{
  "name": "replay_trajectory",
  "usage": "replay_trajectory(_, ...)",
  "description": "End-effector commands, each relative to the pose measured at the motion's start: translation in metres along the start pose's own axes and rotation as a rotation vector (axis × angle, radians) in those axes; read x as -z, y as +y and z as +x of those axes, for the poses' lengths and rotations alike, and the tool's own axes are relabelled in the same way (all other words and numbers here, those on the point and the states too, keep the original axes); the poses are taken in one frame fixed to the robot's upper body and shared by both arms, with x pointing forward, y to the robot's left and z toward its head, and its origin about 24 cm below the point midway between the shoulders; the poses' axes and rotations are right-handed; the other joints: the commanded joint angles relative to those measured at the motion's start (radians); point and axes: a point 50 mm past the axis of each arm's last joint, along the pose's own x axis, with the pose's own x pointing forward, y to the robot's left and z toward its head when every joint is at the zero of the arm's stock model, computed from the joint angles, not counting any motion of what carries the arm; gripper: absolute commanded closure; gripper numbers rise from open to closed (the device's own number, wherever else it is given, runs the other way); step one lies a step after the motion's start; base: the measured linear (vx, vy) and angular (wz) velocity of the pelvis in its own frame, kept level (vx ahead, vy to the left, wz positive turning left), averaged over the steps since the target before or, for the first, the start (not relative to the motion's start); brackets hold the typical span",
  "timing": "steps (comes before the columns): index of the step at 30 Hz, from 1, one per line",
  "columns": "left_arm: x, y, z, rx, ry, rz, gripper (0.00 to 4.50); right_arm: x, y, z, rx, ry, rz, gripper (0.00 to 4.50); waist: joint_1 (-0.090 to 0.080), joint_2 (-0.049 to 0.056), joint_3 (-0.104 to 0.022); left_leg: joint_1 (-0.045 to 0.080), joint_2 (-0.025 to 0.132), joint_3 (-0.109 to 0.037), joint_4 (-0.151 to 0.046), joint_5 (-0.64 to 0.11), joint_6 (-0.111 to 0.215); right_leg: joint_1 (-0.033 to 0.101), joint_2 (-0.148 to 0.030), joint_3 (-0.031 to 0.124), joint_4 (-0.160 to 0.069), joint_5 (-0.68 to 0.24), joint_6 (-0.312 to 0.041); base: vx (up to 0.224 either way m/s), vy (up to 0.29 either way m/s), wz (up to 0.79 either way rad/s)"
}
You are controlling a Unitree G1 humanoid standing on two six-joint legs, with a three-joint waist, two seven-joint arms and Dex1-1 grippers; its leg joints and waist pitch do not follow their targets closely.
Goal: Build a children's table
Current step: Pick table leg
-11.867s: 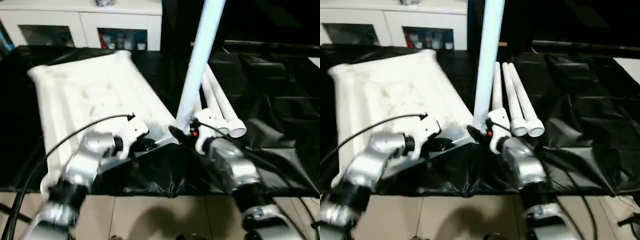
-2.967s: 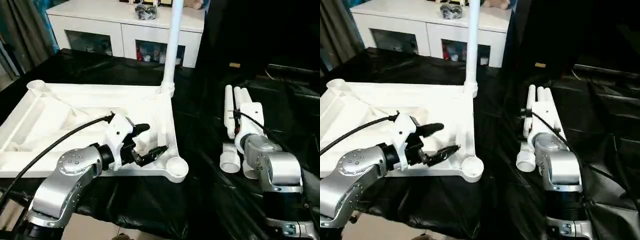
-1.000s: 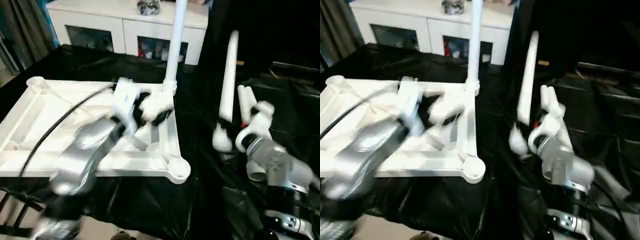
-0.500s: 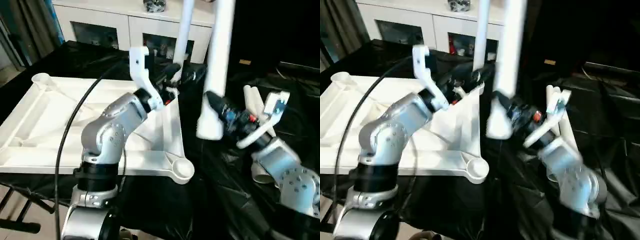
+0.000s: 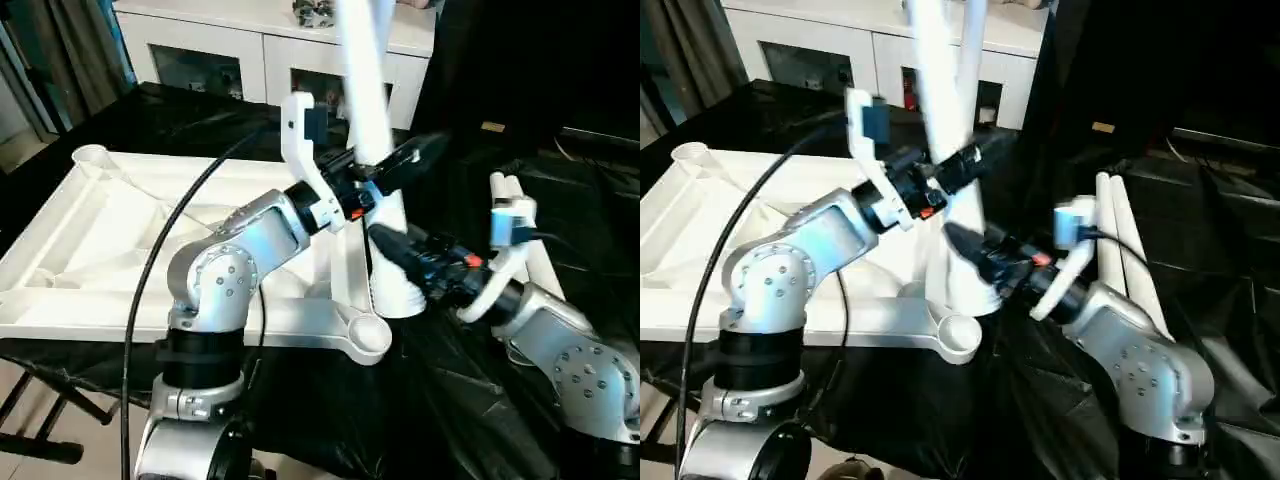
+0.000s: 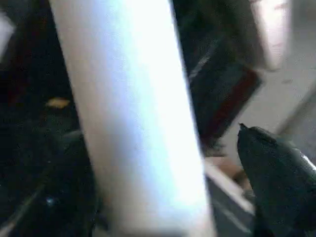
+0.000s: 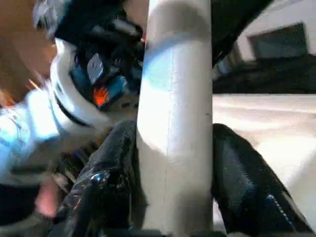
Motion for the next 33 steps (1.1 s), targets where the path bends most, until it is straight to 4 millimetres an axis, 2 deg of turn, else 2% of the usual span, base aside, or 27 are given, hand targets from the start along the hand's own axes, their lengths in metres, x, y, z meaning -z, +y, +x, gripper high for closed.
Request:
replay_trajectory(1,-0.001,0.004,0.004,-0.073,0.011,-0.009,0.56,-0.007,0.008,0.010,-0.019,0.023,-0.110,2.63,0.001,-0.012,-0.056,0.021,0.071,-0.031,-0.067,-0.074,-0.008,0.041,-0.096,0.051,-0.090,0.005,-0.138,0.000,0.000,0.00)
replay_trajectory(6,-0.006,0.010,0.004,-0.188,-0.017,-0.011,1.03,0.001,0.004,0.029,0.120,0.155,-0.361,2.64,-0.004,-0.014,-0.057,0.022,0.073,-0.033,-0.065,-0.047,-0.016,0.040,-0.093,0.051,-0.082,0.069,-0.143,0.000,0.000,0.00)
replay_trajectory(8,-0.007,0.010,0.005,-0.210,-0.036,-0.013,1.31,0.002,0.004,0.033,0.135,0.158,-0.386,2.64,-0.003,-0.013,-0.057,0.022,0.072,-0.031,-0.064,-0.058,-0.006,0.040,-0.095,0.053,-0.083,0.065,-0.147,0.000,0.000,0.00)
replay_trajectory(9,-0.009,0.011,0.006,-0.242,-0.058,-0.008,1.31,0.003,0.004,0.036,0.156,0.160,-0.414,2.64,-0.001,-0.015,-0.058,0.022,0.072,-0.032,-0.064,-0.061,-0.001,0.041,-0.095,0.052,-0.082,0.067,-0.152,0.000,0.000,0.00)
replay_trajectory(11,-0.011,0.013,0.008,-0.325,-0.094,-0.025,1.40,0.004,0.009,0.048,0.174,0.136,-0.441,2.64,-0.001,-0.014,-0.058,0.022,0.074,-0.033,-0.065,-0.059,0.003,0.039,-0.094,0.052,-0.079,0.085,-0.157,0.000,0.000,0.00)
replay_trajectory(13,-0.011,0.014,0.009,-0.347,-0.104,-0.033,1.68,0.003,0.010,0.050,0.183,0.123,-0.444,2.64,-0.001,-0.014,-0.057,0.023,0.074,-0.033,-0.065,-0.067,0.002,0.039,-0.094,0.053,-0.079,0.084,-0.159,0.000,0.000,0.00)
replay_trajectory(15,-0.011,0.015,0.009,-0.380,-0.116,-0.038,1.75,0.001,0.012,0.055,0.208,0.091,-0.451,2.64,-0.001,-0.011,-0.057,0.024,0.076,-0.034,-0.066,-0.070,0.000,0.037,-0.094,0.053,-0.078,0.094,-0.162,0.000,0.000,0.00)
replay_trajectory(17,-0.009,0.014,0.009,-0.389,-0.115,-0.034,2.02,-0.001,0.013,0.059,0.225,0.063,-0.451,2.64,-0.001,-0.013,-0.058,0.025,0.076,-0.035,-0.066,-0.069,-0.006,0.038,-0.092,0.052,-0.076,0.109,-0.163,0.000,0.000,0.00)
replay_trajectory(18,-0.009,0.014,0.009,-0.392,-0.114,-0.031,2.02,-0.001,0.013,0.060,0.227,0.056,-0.453,2.64,-0.003,-0.013,-0.057,0.025,0.076,-0.034,-0.067,-0.072,-0.010,0.039,-0.092,0.052,-0.075,0.117,-0.164,0.000,0.000,0.00)
replay_trajectory(24,-0.009,0.015,0.008,-0.413,-0.122,0.030,2.45,-0.003,0.011,0.066,0.276,0.054,-0.545,2.64,-0.002,-0.009,-0.056,0.026,0.076,-0.035,-0.068,-0.083,-0.029,0.039,-0.093,0.053,-0.076,0.127,-0.146,0.000,0.000,0.00)
replay_trajectory(25,-0.009,0.015,0.008,-0.400,-0.116,0.052,2.49,-0.004,0.010,0.066,0.278,0.052,-0.538,2.08,-0.003,-0.010,-0.056,0.026,0.076,-0.035,-0.069,-0.087,-0.031,0.039,-0.092,0.053,-0.076,0.124,-0.143,0.000,0.000,0.00)
replay_trajectory(27,-0.011,0.016,0.008,-0.387,-0.107,0.089,2.53,-0.007,0.006,0.065,0.275,0.032,-0.461,1.94,-0.006,-0.007,-0.057,0.027,0.075,-0.035,-0.069,-0.095,-0.029,0.039,-0.092,0.053,-0.076,0.125,-0.143,0.000,0.000,0.00)
replay_trajectory(31,-0.015,0.014,0.008,-0.306,-0.101,0.123,2.60,-0.014,0.002,0.062,0.250,0.007,-0.383,1.61,-0.007,-0.009,-0.057,0.029,0.076,-0.034,-0.070,-0.101,-0.025,0.037,-0.091,0.053,-0.076,0.118,-0.147,0.000,0.000,0.00)
replay_trajectory(33,-0.020,0.011,0.007,-0.220,-0.096,0.159,2.60,-0.015,0.000,0.057,0.194,0.030,-0.348,1.54,-0.005,-0.006,-0.058,0.029,0.073,-0.034,-0.069,-0.096,-0.023,0.039,-0.090,0.052,-0.076,0.127,-0.146,0.000,0.000,0.00)
